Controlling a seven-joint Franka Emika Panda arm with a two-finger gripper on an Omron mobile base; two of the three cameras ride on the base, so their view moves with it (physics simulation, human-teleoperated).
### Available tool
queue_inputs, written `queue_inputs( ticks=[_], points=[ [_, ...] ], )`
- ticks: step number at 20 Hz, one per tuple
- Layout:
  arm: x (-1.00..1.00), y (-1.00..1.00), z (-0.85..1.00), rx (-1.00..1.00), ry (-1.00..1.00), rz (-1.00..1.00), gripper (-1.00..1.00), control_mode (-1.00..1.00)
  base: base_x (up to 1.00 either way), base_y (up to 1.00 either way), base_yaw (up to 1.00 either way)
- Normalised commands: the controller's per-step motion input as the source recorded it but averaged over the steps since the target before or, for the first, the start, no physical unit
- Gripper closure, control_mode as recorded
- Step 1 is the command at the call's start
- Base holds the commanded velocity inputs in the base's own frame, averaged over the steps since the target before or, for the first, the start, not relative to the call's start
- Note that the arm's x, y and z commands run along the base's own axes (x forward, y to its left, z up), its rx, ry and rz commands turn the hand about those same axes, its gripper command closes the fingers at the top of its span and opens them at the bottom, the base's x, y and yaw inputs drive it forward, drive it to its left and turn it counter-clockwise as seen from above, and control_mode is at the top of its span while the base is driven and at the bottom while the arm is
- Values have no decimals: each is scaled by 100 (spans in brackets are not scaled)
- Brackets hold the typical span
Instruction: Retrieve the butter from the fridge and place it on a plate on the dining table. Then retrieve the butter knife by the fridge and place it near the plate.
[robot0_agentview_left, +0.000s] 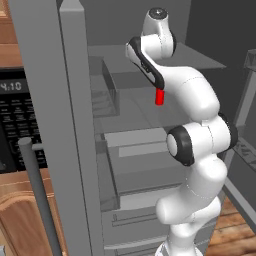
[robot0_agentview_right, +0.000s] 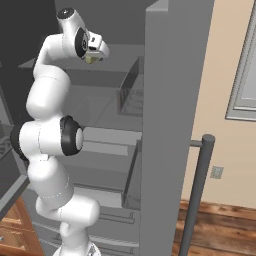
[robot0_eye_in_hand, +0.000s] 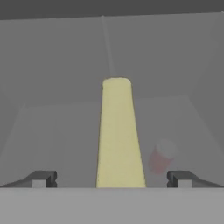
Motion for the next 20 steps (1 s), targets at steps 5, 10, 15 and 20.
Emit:
queue_inputs(
  ticks=[5, 10, 15, 20],
  points=[
    [0, 0, -29, 0, 0, 0, -100, -100, 0, 0, 0],
    [0, 0, -29, 0, 0, 0, 100, -100, 0, 0, 0],
    [3, 0, -16, 1, 0, 0, 100, -100, 0, 0, 0],
    [1, 0, -2, 1, -9, 0, 100, -100, 0, 0, 0]
  ],
)
